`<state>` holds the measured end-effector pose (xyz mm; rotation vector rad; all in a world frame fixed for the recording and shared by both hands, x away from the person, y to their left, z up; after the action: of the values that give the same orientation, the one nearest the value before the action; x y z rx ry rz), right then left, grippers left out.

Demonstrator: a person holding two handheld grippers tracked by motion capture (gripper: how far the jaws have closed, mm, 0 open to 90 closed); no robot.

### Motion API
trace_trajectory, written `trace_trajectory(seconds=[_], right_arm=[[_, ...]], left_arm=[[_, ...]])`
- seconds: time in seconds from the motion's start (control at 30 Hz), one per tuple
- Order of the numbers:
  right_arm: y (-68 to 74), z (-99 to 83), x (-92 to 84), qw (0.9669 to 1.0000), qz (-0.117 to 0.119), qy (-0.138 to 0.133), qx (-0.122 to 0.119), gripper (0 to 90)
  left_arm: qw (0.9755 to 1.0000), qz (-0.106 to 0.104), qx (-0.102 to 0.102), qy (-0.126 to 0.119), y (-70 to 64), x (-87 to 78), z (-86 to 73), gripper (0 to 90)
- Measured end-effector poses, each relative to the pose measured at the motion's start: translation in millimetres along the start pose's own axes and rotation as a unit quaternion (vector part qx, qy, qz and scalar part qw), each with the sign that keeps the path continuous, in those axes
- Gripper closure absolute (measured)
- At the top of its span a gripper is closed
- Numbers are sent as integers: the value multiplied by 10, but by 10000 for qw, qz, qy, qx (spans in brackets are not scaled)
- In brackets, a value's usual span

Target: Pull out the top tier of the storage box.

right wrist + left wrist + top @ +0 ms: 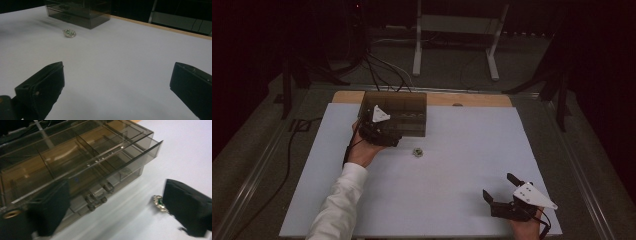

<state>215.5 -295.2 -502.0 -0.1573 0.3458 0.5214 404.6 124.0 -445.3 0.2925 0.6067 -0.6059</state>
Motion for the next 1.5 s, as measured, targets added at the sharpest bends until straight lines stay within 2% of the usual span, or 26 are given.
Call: trace_trajectory(seconds=[0.07,0.17,0.2,0.23,0.43,0.53,0.73,1.0,1.07,1.27,1.5], right_arm=[[-2,0,0,10000,-1,1,12,0],[-5,-1,-2,10000,0,0,7,0],[-5,0,-2,10000,2,-3,3,0],[-4,0,-2,10000,4,-3,5,0],[0,1,3,10000,15,0,13,0],[-6,-2,4,10000,15,3,21,0],[-1,-1,8,10000,24,5,11,0],[1,-1,10,10000,32,5,8,0],[1,-1,12,10000,36,4,3,0],[0,1,5,10000,26,-2,11,0],[-5,-1,7,10000,24,1,13,0]], left_arm=[[9999,52,116,38,16,12,20,207],[9995,111,281,15,57,18,35,381],[9994,151,322,-24,68,20,34,423],[9993,103,345,-14,83,27,33,455],[9975,-25,662,246,128,130,43,532],[9958,-44,818,408,134,176,59,534],[9930,-117,970,659,152,206,103,539],[9827,-145,1467,1126,125,228,185,522],[9812,-143,1528,1169,118,233,191,520],[9808,-131,1510,1230,125,232,197,546],[9801,-299,1495,1275,111,200,203,564]])
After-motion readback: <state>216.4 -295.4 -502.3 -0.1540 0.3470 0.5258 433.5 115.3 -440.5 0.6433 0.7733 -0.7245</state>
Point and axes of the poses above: each handheld gripper's, and its own axes: x roughly forward along the jaws, z roughly out of its top, y roughly to its left, the point moved 1 cm from there along x, roughly forward along the jaws, and after that the axes turned 1 degree about -x, right-handed, at the moved point
